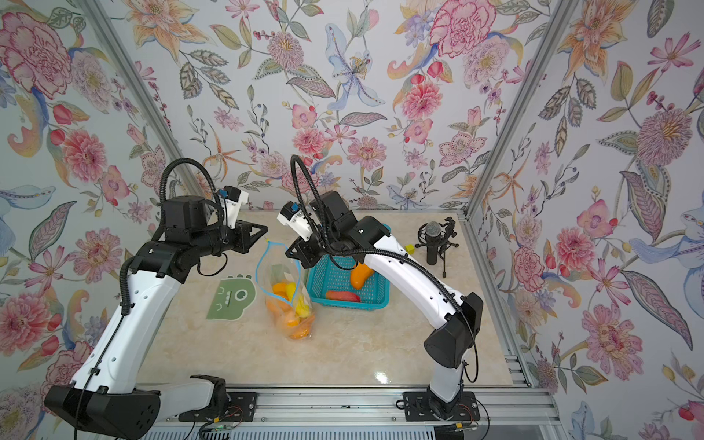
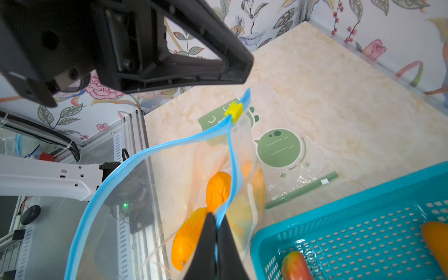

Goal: Place the mango in a zip-top bag and seal the zipper
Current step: Adjust the zipper food storage bag at the center of the board.

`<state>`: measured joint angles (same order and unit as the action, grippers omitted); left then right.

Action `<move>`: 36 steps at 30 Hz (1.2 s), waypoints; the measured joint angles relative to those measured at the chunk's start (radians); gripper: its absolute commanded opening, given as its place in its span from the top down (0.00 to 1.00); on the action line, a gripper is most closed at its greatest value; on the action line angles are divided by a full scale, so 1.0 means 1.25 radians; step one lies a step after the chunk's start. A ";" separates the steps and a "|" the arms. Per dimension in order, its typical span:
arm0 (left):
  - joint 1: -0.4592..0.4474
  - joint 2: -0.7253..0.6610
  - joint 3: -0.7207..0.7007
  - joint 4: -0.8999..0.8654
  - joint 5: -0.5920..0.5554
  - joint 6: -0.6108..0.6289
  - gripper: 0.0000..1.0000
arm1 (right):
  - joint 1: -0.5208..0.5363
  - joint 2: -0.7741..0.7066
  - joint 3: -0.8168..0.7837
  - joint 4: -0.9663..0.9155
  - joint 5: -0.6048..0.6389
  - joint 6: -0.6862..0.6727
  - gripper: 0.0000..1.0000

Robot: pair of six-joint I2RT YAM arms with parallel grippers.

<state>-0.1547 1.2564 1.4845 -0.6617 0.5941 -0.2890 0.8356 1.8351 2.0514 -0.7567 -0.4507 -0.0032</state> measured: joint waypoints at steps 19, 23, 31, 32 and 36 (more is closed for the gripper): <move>0.083 -0.084 0.029 0.004 -0.204 -0.027 0.50 | 0.003 0.282 0.370 -0.017 -0.109 0.024 1.00; 0.083 -0.083 0.013 0.002 -0.200 -0.017 0.31 | 0.001 0.295 0.370 -0.017 -0.111 0.030 0.98; 0.083 -0.083 -0.063 -0.002 -0.137 0.018 0.20 | -0.005 0.310 0.370 -0.017 -0.133 0.031 0.97; 0.083 -0.083 -0.073 -0.004 -0.135 0.023 0.19 | -0.006 0.312 0.370 -0.017 -0.136 0.031 0.97; 0.083 -0.087 -0.105 -0.014 -0.146 0.044 0.15 | -0.010 0.313 0.370 -0.017 -0.148 0.031 0.97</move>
<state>-0.0513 1.1473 1.3529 -0.6796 0.4118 -0.2340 0.8230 2.2257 2.5141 -0.7776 -0.6361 0.0349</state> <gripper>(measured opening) 0.841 0.048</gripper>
